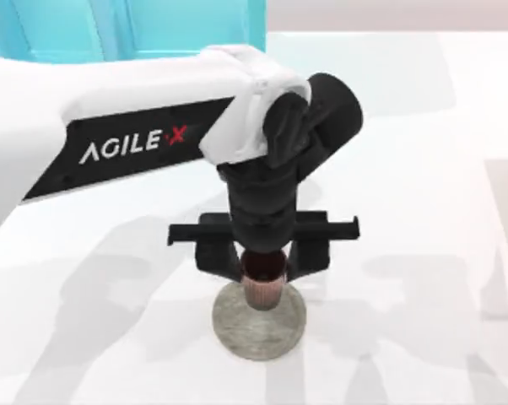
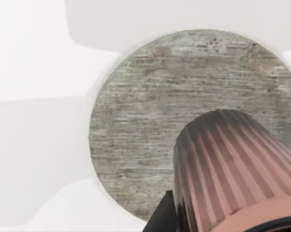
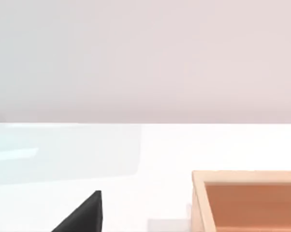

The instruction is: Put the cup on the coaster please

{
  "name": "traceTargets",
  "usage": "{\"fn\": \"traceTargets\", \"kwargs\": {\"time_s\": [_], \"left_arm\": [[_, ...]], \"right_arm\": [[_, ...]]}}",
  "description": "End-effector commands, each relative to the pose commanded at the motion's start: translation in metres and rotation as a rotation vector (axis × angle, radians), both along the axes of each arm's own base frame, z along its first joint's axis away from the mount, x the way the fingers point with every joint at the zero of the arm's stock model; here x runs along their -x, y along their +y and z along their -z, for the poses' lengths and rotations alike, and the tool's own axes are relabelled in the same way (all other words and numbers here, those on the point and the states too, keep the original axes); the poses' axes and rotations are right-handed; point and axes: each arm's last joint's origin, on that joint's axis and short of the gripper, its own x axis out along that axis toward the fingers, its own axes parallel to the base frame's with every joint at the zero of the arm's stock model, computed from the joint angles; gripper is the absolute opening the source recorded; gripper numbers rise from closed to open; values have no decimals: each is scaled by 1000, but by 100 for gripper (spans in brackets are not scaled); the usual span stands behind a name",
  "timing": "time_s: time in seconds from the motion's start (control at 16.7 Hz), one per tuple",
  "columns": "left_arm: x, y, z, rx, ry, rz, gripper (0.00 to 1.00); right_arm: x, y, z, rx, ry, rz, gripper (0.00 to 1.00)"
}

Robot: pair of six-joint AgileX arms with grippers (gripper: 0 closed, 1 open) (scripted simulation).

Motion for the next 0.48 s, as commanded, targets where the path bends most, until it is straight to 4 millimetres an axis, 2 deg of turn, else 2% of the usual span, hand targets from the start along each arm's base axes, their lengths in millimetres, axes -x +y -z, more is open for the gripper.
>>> {"fn": "traceTargets", "kwargs": {"time_s": [0.18, 0.42, 0.48], "left_arm": [[0, 1, 23, -2, -1, -7, 0], [0, 2, 25, -3, -1, -8, 0], [0, 2, 25, -3, -1, -8, 8]], "right_arm": [[0, 0, 0, 0, 0, 0, 100], [0, 0, 0, 0, 0, 0, 100], [0, 0, 0, 0, 0, 0, 100]]}}
